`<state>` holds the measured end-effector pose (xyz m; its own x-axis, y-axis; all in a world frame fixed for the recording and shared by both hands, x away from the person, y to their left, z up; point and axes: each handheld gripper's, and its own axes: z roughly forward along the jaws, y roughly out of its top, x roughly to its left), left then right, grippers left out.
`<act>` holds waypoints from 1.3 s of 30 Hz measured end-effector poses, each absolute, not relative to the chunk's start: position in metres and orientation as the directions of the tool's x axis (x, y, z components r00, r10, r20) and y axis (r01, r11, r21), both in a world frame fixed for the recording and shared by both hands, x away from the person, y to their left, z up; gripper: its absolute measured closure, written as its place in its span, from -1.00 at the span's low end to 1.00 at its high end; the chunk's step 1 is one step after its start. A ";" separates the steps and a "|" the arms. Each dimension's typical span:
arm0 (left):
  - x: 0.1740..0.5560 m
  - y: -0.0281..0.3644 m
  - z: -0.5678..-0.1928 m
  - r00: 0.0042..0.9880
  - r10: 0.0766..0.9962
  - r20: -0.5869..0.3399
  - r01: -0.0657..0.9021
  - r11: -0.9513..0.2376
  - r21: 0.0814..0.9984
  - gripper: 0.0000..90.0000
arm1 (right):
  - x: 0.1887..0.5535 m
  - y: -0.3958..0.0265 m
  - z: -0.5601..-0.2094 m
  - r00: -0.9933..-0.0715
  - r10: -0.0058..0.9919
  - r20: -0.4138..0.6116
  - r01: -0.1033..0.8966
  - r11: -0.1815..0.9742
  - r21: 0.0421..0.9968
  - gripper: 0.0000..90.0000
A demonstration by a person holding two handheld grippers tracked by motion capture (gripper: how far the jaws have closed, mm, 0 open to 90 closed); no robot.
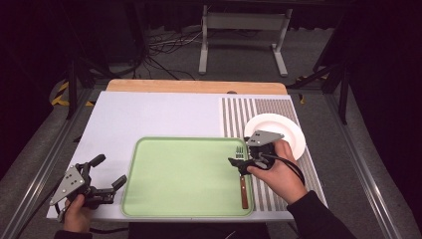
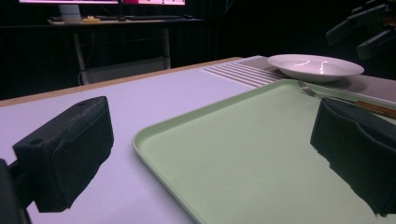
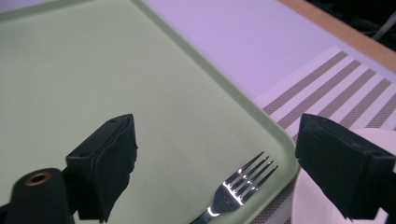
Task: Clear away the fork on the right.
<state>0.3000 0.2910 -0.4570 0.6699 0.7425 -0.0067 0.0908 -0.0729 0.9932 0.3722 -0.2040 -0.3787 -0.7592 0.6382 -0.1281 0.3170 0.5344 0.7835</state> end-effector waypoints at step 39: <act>0.300 0.291 -0.458 0.668 0.744 -0.010 0.094 -0.071 0.993 -1.00 | 0.317 -0.296 -0.434 -0.750 0.655 -0.092 -0.011 0.126 0.992 -0.81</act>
